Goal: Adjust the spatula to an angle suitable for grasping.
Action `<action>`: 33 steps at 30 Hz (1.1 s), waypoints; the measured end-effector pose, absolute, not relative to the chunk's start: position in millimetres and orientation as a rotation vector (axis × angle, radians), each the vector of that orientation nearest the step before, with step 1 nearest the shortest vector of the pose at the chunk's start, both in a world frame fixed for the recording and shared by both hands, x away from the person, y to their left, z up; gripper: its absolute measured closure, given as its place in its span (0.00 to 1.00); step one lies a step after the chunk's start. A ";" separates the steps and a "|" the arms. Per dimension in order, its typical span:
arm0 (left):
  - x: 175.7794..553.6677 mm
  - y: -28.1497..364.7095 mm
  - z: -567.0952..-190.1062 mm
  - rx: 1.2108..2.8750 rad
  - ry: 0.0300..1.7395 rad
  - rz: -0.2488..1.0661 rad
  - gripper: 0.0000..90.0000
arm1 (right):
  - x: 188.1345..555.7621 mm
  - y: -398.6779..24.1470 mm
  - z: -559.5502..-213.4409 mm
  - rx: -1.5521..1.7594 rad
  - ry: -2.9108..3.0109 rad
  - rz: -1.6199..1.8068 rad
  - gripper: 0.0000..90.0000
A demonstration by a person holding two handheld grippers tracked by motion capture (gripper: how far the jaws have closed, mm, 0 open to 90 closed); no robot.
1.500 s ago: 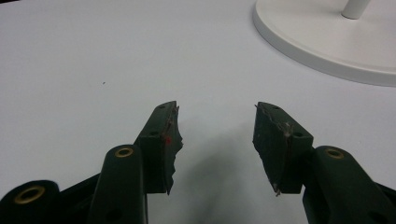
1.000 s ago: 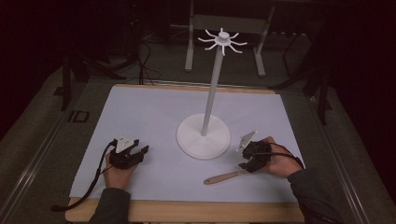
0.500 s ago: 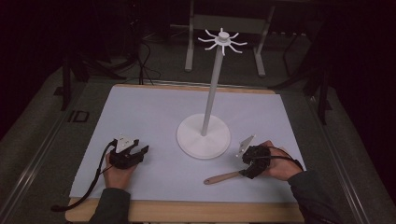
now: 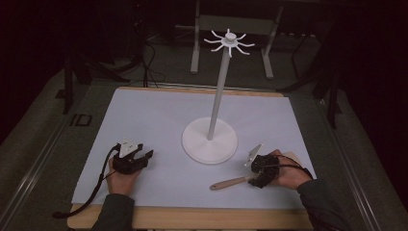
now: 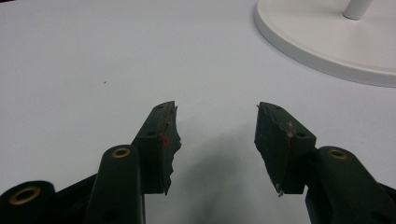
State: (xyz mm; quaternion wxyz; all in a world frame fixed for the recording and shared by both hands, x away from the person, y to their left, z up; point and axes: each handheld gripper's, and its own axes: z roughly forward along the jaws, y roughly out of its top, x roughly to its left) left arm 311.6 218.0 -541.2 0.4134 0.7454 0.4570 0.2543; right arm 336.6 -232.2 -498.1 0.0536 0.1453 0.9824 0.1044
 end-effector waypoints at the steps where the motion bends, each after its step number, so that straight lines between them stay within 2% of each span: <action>1: 311.6 218.0 -541.2 1.874 1.149 0.639 0.54 | 336.6 -232.4 -499.5 0.447 2.991 0.309 0.49; 8: 311.6 218.2 -541.1 1.873 1.149 0.638 0.53 | 337.3 -235.9 -498.8 0.464 3.016 0.343 0.66; 14: 311.6 218.4 -541.0 1.873 1.150 0.638 0.53 | 337.7 -238.4 -498.2 0.504 2.999 0.344 0.69; 23: 311.5 218.4 -541.0 1.872 1.149 0.639 0.53 | 333.9 -257.6 -496.3 0.529 2.941 0.378 0.81; 33: 311.7 218.6 -541.0 1.872 1.152 0.639 0.53 | 323.7 -295.1 -491.8 0.642 2.834 0.612 0.87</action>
